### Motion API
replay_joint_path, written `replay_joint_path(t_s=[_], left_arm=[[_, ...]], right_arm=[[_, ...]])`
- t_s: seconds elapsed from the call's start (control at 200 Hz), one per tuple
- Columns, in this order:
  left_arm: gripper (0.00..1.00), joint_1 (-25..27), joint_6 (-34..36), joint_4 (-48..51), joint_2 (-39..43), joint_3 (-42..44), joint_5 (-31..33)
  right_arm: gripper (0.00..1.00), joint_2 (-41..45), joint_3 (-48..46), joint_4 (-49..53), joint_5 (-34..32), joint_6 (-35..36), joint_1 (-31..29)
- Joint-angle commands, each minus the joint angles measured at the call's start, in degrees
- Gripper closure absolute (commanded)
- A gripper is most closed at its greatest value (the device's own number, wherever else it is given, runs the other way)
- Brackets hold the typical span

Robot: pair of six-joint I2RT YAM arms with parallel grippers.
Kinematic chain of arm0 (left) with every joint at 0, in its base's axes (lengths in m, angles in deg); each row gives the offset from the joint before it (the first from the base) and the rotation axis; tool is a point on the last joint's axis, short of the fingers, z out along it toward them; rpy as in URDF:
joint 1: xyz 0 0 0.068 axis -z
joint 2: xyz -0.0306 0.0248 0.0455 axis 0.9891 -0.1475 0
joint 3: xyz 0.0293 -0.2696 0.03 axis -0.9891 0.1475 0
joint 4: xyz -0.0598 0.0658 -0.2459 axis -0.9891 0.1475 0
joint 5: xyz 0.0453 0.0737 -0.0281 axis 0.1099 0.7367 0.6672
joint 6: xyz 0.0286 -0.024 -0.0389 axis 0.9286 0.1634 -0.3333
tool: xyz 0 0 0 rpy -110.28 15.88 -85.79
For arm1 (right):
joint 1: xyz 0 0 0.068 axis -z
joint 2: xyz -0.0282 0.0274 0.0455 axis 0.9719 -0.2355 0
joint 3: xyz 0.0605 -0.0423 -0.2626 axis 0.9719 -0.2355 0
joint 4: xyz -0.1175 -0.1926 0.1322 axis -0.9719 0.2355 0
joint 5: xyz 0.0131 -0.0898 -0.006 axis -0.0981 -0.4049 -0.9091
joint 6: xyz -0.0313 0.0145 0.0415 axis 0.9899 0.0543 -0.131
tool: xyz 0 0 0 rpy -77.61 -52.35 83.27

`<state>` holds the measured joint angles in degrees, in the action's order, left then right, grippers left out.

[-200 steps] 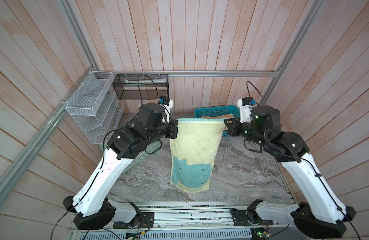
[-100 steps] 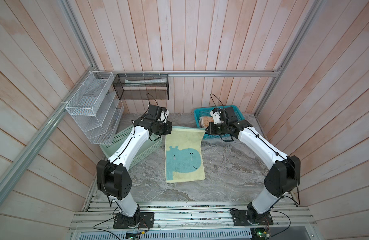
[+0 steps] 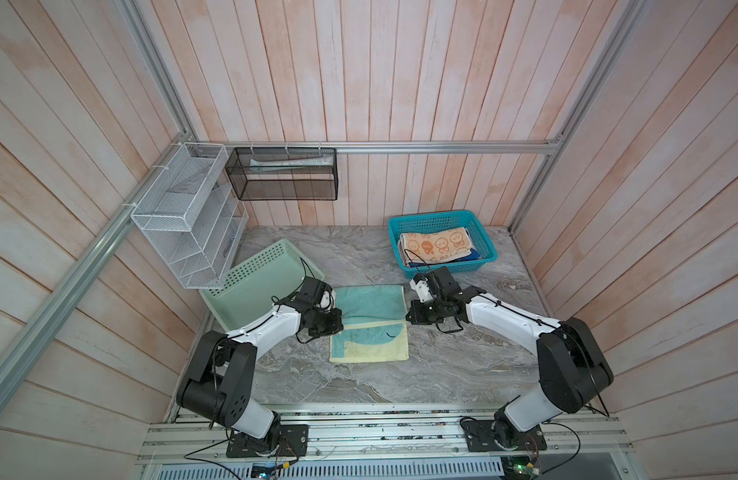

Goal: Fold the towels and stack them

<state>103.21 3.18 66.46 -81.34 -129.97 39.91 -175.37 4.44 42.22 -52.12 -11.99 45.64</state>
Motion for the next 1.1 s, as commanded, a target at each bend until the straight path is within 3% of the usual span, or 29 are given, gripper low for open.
replay_joint_path(t_s=[0.0,0.275,0.425,0.535,0.705,0.82,0.945,1.095], left_arm=[[1.0,1.57,-4.9,-7.36,1.14,5.02,-0.98],[1.0,1.62,-4.32,-3.3,3.06,4.19,0.85],[1.0,1.15,-3.25,2.83,8.13,0.77,2.45],[1.0,1.15,-2.9,5.63,11.5,0.59,1.78],[1.0,1.16,-6.91,-1.94,12.46,10.74,-6.18],[1.0,1.42,-9.74,-8.02,11.94,16.9,-7.91],[1.0,1.07,-10.78,-12.0,10.38,18.99,-8.92],[1.0,0.82,-10.17,-9.77,11.23,16.94,-7.97]], right_arm=[[1.0,-2.32,-3.65,-2.93,2.59,-1.75,-0.72],[1.0,-1.57,-0.61,-0.04,0.35,-0.16,-0.8],[1.0,1.22,3.97,5.12,-1.27,0.57,-0.79],[1.0,5.06,2.29,5.29,-0.7,-1.05,-0.82],[1.0,8.04,-10.19,-2.44,3.98,-7.01,-1.81],[1.0,6.39,-14.81,-6.17,5.22,-8.71,-2.92],[1.0,4.41,-13.34,-6.08,4.34,-7.35,-2.66],[1.0,4.14,-8.27,-1.78,1.99,-4.99,-2.48]])
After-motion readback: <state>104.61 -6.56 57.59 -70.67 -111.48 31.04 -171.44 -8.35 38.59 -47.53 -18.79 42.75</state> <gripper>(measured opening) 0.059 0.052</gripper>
